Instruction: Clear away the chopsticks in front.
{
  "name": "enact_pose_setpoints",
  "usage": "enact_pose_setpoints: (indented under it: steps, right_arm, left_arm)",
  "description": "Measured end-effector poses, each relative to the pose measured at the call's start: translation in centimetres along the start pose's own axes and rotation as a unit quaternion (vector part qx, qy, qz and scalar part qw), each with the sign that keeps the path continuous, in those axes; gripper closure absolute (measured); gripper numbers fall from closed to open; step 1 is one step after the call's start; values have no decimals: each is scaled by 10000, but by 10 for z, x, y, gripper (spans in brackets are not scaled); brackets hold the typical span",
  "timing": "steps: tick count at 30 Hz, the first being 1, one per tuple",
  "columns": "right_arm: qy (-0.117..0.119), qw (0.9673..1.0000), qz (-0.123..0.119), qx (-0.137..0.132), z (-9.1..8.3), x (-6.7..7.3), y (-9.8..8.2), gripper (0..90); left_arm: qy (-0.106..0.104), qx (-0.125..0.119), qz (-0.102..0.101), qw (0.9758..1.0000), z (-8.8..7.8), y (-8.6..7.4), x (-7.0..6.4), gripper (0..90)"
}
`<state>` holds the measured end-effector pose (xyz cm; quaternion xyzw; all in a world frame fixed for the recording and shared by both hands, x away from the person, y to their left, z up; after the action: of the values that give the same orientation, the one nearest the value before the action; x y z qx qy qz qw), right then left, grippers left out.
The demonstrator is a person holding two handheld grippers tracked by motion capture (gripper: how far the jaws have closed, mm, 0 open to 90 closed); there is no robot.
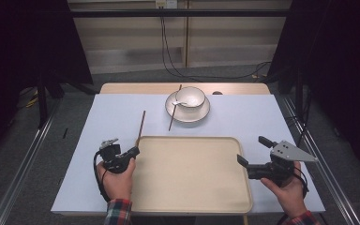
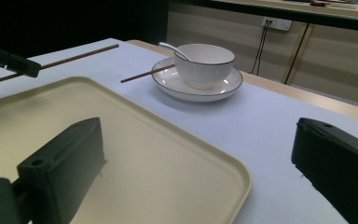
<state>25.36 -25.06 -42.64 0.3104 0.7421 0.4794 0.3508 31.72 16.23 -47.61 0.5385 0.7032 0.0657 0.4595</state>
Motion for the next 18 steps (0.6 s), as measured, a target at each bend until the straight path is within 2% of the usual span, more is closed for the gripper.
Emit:
enact_pose_setpoints:
  steps: [1, 2, 5, 6, 8, 11, 18]
  right_arm:
    - [17, 10000, -20, -16, 0, 0, 0, 22]
    - [20, 10000, -37, -31, 0, 0, 1, 23]
    - [2, 10000, 9, -28, -1, -1, 1, 23]
    - [2, 10000, 9, -28, -1, -1, 1, 23]
    - [-4, 10000, 16, -34, -1, -1, 1, 23]
    - [-16, 10000, 13, -44, -1, -1, 1, 20]
    - [-53, 10000, -23, -47, 0, -1, 1, 19]
  left_arm:
    - [77, -33, 73, 9999, -2, -1, 1, 855]
    - [64, -52, 105, 9999, -5, -2, 1, 855]
    - [86, -54, 54, 9999, -9, -4, 0, 854]
    - [61, -59, 73, 9999, -11, -5, 0, 854]
    - [35, -106, -27, 9999, -14, -7, -1, 854]
    - [48, -112, 79, 9999, -19, -10, -3, 855]
    - [-79, -129, 75, 9999, -31, -16, -7, 855]
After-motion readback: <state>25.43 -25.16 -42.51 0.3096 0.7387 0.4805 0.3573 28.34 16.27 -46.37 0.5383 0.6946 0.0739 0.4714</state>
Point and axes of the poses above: each handheld gripper's, and its own axes: z roughly forward along the jaws, y roughly out of its top, x roughly to its left, the point moved 4 cm from there along z, roughly forward along the jaws, and after that the axes turned 12 degrees about -z, right-handed, at the moved point
